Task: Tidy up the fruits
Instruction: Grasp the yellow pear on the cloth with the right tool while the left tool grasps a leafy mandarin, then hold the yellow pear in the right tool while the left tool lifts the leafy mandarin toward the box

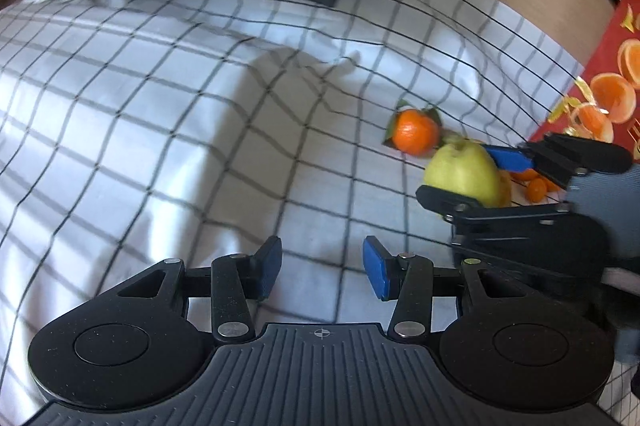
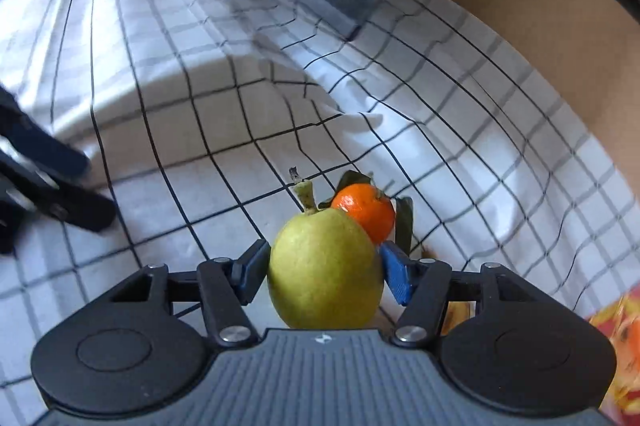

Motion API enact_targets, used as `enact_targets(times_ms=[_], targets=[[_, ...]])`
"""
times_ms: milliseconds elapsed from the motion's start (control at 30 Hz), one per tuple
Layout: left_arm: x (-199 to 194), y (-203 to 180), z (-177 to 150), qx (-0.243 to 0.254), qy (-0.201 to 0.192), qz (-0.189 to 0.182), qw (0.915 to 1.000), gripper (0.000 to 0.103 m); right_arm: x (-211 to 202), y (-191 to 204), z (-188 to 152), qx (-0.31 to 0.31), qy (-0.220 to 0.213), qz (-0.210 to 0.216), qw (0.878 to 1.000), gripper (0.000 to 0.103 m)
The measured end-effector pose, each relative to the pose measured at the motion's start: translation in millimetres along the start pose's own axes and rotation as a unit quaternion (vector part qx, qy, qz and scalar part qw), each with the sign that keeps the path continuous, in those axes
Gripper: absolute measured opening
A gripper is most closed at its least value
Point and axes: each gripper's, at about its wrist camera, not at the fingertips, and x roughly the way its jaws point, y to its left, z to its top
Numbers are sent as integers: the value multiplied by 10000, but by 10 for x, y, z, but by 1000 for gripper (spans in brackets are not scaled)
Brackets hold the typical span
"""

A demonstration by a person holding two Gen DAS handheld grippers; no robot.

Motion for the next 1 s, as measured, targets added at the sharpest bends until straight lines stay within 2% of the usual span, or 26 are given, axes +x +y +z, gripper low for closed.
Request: enact_targets(times_ms=[100, 233, 333, 400, 500, 567, 600, 867, 1000], targets=[[73, -125, 91, 233, -14, -116, 9997, 50, -301, -214, -72, 832, -215, 418, 9954, 60], [191, -360, 342, 740, -250, -388, 9962, 50, -690, -452, -339, 1804, -397, 866, 9790, 60], [390, -594, 575, 1185, -339, -405, 9915, 50, -852, -516, -594, 2216, -320, 850, 9709, 59], [586, -715, 710, 1347, -263, -373, 9898, 50, -911, -517, -775, 2315, -202, 682, 9702, 58], [862, -855, 800, 1602, -53, -166, 9869, 50, -1050, -603, -1015, 2710, -159, 683, 9600, 56], [973, -902, 822, 1705, 52, -113, 9853, 55, -1120, -604, -1099, 2753, -154, 545, 9597, 51], [1010, -917, 830, 1687, 78, -163, 9855, 56, -1159, -599, -1125, 2750, -187, 486, 9600, 34], [1174, -1072, 835, 1862, 87, 80, 9824, 52, -1245, -648, -1290, 2956, -260, 336, 9544, 33], [1096, -1018, 822, 1630, 128, -137, 9864, 52, -1299, -592, -1313, 2756, -195, 277, 9607, 33]])
